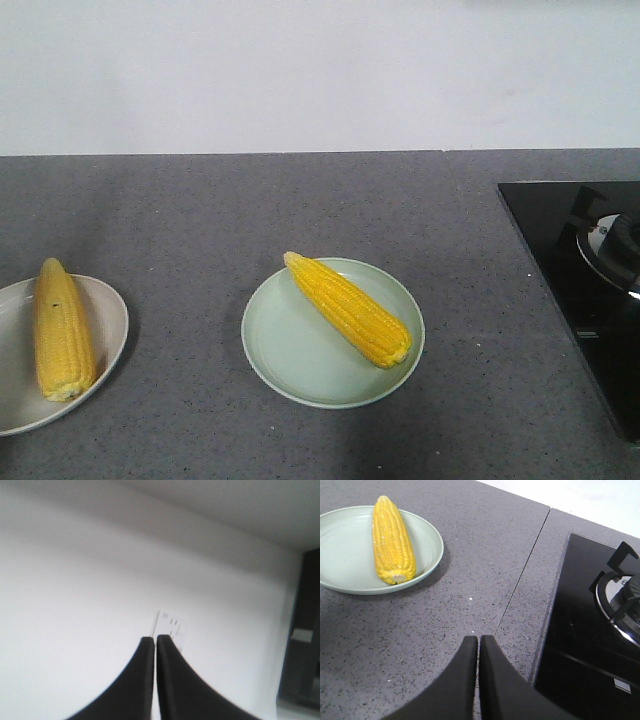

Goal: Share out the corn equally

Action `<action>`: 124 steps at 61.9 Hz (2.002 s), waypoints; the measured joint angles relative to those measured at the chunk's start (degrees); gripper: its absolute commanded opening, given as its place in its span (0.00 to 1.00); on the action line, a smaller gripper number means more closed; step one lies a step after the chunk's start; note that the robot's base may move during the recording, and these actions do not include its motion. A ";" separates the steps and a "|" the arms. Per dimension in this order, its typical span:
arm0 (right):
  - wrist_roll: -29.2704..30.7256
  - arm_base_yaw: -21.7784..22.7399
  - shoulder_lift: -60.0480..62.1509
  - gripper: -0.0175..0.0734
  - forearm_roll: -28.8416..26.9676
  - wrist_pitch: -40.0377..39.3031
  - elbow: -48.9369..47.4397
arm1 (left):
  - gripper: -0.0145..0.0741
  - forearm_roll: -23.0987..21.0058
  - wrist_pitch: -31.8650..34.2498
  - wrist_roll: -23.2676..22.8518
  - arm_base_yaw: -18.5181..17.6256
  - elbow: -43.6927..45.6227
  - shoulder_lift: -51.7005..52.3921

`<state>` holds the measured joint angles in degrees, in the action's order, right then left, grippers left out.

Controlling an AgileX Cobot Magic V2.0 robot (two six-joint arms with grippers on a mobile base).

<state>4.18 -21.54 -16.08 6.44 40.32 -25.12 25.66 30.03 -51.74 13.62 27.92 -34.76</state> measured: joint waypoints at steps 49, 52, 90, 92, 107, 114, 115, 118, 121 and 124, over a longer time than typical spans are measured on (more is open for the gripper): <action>0.00 0.00 0.00 0.19 0.00 0.00 0.00 | 0.15 -12.92 -16.57 15.67 -12.52 -25.41 10.75; 0.00 0.00 0.00 0.19 0.00 0.00 0.00 | 0.15 -13.16 -16.73 17.50 -12.52 -26.02 10.75; 0.00 0.00 0.00 0.19 0.00 0.04 0.00 | 0.15 -6.99 -25.15 30.25 -14.88 -26.57 10.75; 0.00 0.00 0.00 0.19 0.00 0.04 0.00 | 0.15 -6.85 -25.29 30.25 -14.88 -26.57 10.75; 0.00 0.00 0.00 0.19 0.00 0.04 0.00 | 0.15 -6.50 -25.63 30.25 -14.88 -26.57 10.75; 0.00 0.00 0.00 0.19 0.00 0.04 0.00 | 0.15 -6.50 -25.67 30.25 -14.88 -26.57 10.75; 0.00 0.00 0.00 0.19 0.00 0.04 0.00 | 0.15 -6.50 -25.67 30.25 -14.88 -26.57 10.75; 0.00 0.00 0.00 0.19 0.00 0.04 0.00 | 0.15 -6.50 -25.67 30.25 -14.88 -26.57 10.75; 0.00 0.00 0.00 0.19 0.00 0.04 0.00 | 0.15 -6.50 -25.67 30.25 -14.88 -26.57 10.75; 0.00 0.00 0.00 0.19 0.00 0.04 0.00 | 0.15 -6.50 -25.70 30.25 -14.88 -26.57 10.75</action>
<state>4.18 -21.54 -16.08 6.44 40.36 -25.12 19.15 4.33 -21.49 -1.25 1.35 -24.02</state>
